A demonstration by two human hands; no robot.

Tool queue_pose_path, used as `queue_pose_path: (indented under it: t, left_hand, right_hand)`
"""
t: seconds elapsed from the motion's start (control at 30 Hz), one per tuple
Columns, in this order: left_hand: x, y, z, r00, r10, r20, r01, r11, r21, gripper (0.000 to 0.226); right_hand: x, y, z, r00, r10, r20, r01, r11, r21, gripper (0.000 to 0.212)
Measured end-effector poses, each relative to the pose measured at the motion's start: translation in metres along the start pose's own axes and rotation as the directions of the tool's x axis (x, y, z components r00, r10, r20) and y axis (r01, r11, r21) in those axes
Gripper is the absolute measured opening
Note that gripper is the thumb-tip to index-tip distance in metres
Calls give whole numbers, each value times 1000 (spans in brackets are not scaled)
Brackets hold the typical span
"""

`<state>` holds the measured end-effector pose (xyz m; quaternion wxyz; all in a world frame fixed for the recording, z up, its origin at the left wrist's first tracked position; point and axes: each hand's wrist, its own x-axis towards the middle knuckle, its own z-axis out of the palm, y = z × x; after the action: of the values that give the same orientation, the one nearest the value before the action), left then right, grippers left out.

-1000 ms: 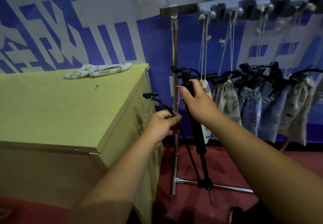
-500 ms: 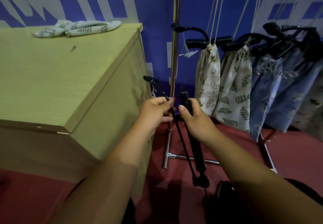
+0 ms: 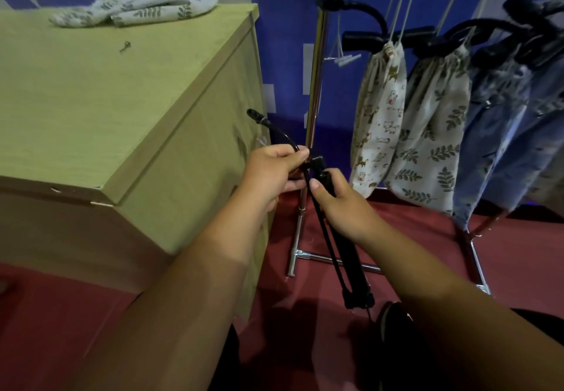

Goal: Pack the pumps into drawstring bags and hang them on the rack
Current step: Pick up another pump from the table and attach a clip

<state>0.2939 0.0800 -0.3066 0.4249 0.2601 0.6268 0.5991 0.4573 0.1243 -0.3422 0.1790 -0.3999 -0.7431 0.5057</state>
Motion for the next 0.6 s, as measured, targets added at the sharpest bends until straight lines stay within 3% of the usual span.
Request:
queue_pose_path:
  t: [0.1, 0.23, 0.4, 0.6]
  left_hand:
    - [-3, 0, 0, 1000, 25, 15, -24, 999, -23, 6]
    - [-8, -8, 3, 998, 55, 19, -55, 999, 0, 20]
    - [-5, -20, 11, 987, 157, -31, -157, 987, 26, 14]
    - [-2, -18, 13, 984, 179, -8, -178, 984, 15, 17]
  right_hand:
    - [1, -1, -3, 1000, 6, 14, -7, 999, 40, 29]
    - [0, -3, -9, 996, 35, 76, -41, 996, 78, 37]
    - [2, -3, -8, 992, 30, 122, -51, 983, 174, 38]
    - [11, 3, -3, 997, 12, 75, -27, 978, 207, 37]
